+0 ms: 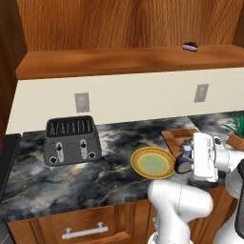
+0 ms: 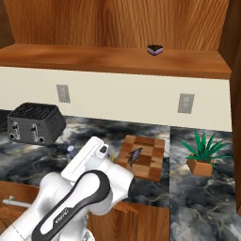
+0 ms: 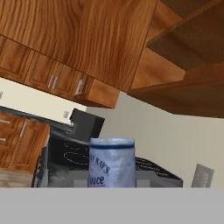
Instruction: Pick the fish from the plate and place it on the cutting board. Then pick the condiment bottle from the cabinet and place it next to the cutting board.
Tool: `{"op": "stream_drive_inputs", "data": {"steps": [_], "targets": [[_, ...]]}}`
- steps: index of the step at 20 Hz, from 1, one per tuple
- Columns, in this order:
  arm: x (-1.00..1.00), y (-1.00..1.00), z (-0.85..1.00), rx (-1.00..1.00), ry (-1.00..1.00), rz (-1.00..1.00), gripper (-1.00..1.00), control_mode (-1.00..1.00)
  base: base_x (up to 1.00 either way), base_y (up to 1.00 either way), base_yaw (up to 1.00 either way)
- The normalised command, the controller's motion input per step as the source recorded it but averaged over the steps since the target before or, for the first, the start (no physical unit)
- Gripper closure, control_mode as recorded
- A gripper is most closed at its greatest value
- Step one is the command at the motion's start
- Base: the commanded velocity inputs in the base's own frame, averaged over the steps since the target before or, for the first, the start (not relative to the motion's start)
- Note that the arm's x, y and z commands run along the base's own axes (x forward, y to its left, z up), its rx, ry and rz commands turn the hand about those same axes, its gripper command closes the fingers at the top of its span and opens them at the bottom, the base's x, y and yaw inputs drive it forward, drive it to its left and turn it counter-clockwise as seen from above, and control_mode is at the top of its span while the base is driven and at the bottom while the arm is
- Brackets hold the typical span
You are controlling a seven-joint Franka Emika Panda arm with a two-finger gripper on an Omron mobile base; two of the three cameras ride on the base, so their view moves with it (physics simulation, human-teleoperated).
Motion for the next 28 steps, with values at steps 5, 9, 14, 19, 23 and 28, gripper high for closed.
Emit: {"op": "stream_drive_inputs", "data": {"steps": [5,9,14,19,23,28], "targets": [[0.00,0.00,-0.34,0.09,0.00,-0.10,1.00,-1.00,0.00,0.00,0.00],[0.02,0.00,-0.27,0.05,0.00,-0.11,1.00,-1.00,0.00,0.00,0.00],[0.11,0.00,-0.17,0.00,0.00,-0.11,1.00,-1.00,0.00,0.00,0.00],[0.13,0.00,-0.08,0.00,0.00,-0.09,1.00,-1.00,0.00,0.00,0.00],[0.01,-0.12,-0.02,0.00,0.00,-0.07,1.00,-1.00,0.00,0.00,0.00],[0.05,-0.11,0.00,0.00,0.00,-0.02,1.00,-1.00,0.00,0.00,0.00]]}}
